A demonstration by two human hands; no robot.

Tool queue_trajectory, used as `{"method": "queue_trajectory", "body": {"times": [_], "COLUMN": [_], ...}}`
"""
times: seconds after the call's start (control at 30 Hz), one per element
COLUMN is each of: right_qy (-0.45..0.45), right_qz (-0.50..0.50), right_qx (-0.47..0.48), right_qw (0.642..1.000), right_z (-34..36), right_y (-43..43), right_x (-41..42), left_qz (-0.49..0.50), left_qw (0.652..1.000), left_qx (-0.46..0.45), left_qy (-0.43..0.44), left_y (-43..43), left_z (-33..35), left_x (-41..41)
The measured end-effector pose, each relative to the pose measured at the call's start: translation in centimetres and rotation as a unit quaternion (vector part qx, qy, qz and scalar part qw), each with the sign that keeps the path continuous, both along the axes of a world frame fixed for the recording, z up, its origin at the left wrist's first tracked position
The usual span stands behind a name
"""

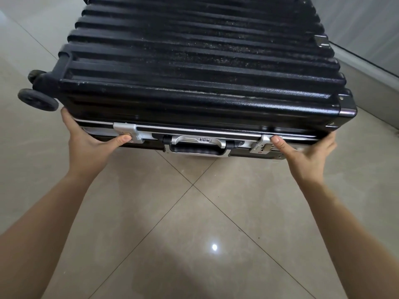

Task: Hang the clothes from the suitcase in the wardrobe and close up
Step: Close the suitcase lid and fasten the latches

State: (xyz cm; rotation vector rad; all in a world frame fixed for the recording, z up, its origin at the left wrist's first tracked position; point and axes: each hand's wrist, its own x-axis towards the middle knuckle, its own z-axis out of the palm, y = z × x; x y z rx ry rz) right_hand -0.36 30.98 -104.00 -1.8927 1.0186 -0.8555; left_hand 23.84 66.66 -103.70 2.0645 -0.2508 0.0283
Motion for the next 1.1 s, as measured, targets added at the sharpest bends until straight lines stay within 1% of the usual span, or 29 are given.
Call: {"method": "queue_trajectory", "body": {"times": [0.1, 0.2, 0.27, 0.3, 0.33, 0.37, 0.4, 0.43, 0.47, 0.53, 0.6, 0.63, 0.67, 0.73, 0.87, 0.97, 1.1], "right_qy": [0.013, 0.016, 0.010, 0.002, -0.006, -0.015, -0.020, -0.023, -0.024, -0.025, -0.020, -0.011, 0.000, 0.033, 0.099, 0.088, 0.068], "right_qz": [0.006, 0.011, 0.017, 0.016, 0.014, 0.012, 0.009, 0.009, 0.008, 0.008, 0.008, 0.009, 0.013, 0.023, 0.034, 0.020, 0.000], "right_qx": [-0.026, -0.029, -0.024, -0.019, -0.014, -0.008, -0.005, -0.005, -0.007, -0.008, 0.001, 0.004, 0.005, -0.008, -0.047, -0.042, -0.026], "right_qw": [1.000, 0.999, 1.000, 1.000, 1.000, 1.000, 1.000, 1.000, 1.000, 1.000, 1.000, 1.000, 1.000, 0.999, 0.993, 0.995, 0.997], "right_z": [-0.1, -0.2, -0.2, -0.2, -0.2, -0.2, -0.1, 0.0, 0.2, 0.4, 0.6, 0.6, 0.7, 0.7, 0.3, -0.4, -0.9], "right_y": [0.2, 0.0, -0.1, -0.2, -0.2, -0.2, -0.3, -0.4, -0.5, -0.4, -0.3, -0.4, -0.4, -0.4, 0.4, 1.0, 1.2], "right_x": [-0.1, -0.1, 0.0, 0.1, 0.1, 0.2, 0.2, 0.3, 0.2, 0.3, 0.2, -0.1, -0.3, -0.9, -1.8, -1.4, -1.1], "left_qz": [0.001, -0.007, 0.061, 0.096, 0.096, 0.057, -0.009, -0.080, -0.146, -0.234, -0.300, -0.322, -0.330, -0.326, -0.316, -0.308, -0.289], "left_qw": [1.000, 1.000, 0.996, 0.991, 0.988, 0.989, 0.986, 0.973, 0.951, 0.894, 0.836, 0.815, 0.805, 0.806, 0.801, 0.796, 0.800], "left_qx": [0.005, -0.011, 0.061, 0.095, 0.107, 0.102, 0.097, 0.106, 0.123, 0.178, 0.249, 0.283, 0.312, 0.338, 0.348, 0.349, 0.355], "left_qy": [0.009, 0.015, 0.007, -0.018, -0.054, -0.093, -0.138, -0.188, -0.243, -0.338, -0.385, -0.389, -0.382, -0.361, -0.370, -0.386, -0.388], "left_y": [0.0, -0.1, -1.2, -2.2, -3.4, -4.9, -6.5, -7.9, -9.9, -13.8, -17.5, -19.0, -19.9, -20.8, -20.3, -20.4, -20.6], "left_z": [0.1, 0.4, 0.2, 0.3, 0.5, 1.1, 1.9, 2.3, 3.2, 5.4, 8.2, 9.2, 9.7, 9.6, 8.8, 8.5, 8.2], "left_x": [-0.4, -1.2, -3.7, -5.7, -8.0, -10.2, -11.9, -12.6, -12.6, -11.1, -9.6, -9.3, -9.0, -9.1, -9.7, -9.8, -10.2]}}
